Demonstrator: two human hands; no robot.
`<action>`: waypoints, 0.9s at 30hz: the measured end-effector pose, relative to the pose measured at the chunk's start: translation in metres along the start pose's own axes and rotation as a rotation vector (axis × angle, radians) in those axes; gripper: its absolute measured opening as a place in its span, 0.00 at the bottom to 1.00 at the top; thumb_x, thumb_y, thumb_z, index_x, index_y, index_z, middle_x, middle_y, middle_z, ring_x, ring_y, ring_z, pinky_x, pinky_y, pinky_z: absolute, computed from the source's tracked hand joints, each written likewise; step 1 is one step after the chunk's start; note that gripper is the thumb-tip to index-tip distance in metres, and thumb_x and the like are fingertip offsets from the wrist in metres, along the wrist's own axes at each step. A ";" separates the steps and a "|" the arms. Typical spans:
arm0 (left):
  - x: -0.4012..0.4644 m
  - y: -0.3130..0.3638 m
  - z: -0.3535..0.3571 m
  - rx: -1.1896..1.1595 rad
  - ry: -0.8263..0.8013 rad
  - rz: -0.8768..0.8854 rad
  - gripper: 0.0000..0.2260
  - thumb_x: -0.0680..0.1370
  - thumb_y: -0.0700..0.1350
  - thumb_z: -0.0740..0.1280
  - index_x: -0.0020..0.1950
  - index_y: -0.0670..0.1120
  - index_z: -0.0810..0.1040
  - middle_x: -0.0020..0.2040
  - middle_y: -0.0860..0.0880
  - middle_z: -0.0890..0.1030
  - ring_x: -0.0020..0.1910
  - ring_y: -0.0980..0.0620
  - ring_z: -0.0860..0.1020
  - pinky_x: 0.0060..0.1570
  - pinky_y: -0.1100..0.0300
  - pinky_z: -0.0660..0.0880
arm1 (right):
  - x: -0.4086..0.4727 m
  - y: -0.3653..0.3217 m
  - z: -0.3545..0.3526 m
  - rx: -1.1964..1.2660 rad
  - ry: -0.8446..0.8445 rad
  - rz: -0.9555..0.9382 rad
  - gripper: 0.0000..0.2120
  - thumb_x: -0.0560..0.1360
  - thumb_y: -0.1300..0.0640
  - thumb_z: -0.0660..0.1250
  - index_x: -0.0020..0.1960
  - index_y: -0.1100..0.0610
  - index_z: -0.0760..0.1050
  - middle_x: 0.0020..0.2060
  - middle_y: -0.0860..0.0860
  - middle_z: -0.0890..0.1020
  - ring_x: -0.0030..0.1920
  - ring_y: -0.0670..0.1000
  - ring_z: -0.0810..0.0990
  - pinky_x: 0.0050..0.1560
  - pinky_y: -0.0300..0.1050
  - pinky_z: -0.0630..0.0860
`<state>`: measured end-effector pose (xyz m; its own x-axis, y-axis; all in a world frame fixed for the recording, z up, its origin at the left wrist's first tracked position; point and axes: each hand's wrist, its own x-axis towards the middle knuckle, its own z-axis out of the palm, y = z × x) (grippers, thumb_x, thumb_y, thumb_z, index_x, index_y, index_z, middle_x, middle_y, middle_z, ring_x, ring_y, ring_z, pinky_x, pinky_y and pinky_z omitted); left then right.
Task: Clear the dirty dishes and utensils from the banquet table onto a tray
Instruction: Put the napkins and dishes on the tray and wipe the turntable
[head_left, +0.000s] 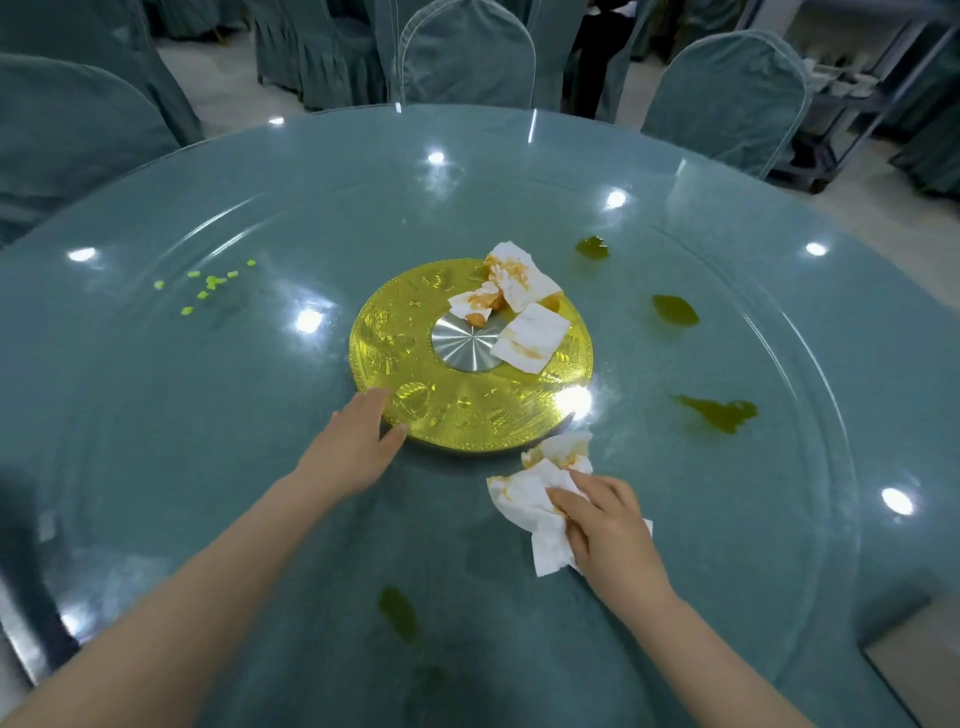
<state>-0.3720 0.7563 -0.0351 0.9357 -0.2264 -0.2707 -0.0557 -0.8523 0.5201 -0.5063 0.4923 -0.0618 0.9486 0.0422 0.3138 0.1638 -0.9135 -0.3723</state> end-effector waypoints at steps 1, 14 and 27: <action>-0.003 0.004 0.001 -0.015 0.001 0.010 0.26 0.81 0.52 0.58 0.76 0.47 0.57 0.75 0.46 0.62 0.73 0.45 0.62 0.73 0.44 0.55 | 0.001 -0.002 0.000 0.012 -0.003 -0.003 0.18 0.58 0.74 0.77 0.46 0.61 0.84 0.48 0.59 0.83 0.42 0.65 0.80 0.44 0.52 0.78; 0.006 0.012 0.011 0.020 -0.040 -0.075 0.42 0.74 0.63 0.64 0.78 0.52 0.42 0.78 0.45 0.55 0.76 0.42 0.56 0.72 0.42 0.59 | 0.082 0.000 0.002 0.129 0.086 0.121 0.16 0.70 0.73 0.66 0.52 0.59 0.82 0.52 0.61 0.81 0.53 0.66 0.76 0.54 0.45 0.66; 0.039 -0.013 -0.009 0.231 -0.007 -0.011 0.40 0.77 0.63 0.59 0.76 0.55 0.33 0.75 0.42 0.62 0.76 0.42 0.57 0.73 0.44 0.48 | 0.206 0.026 0.049 -0.197 -0.117 0.106 0.18 0.79 0.53 0.57 0.68 0.48 0.69 0.70 0.55 0.66 0.66 0.61 0.62 0.67 0.50 0.58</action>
<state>-0.3319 0.7632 -0.0451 0.9341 -0.2194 -0.2815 -0.1250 -0.9399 0.3177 -0.2930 0.4975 -0.0498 0.9844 -0.0215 0.1745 0.0172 -0.9760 -0.2170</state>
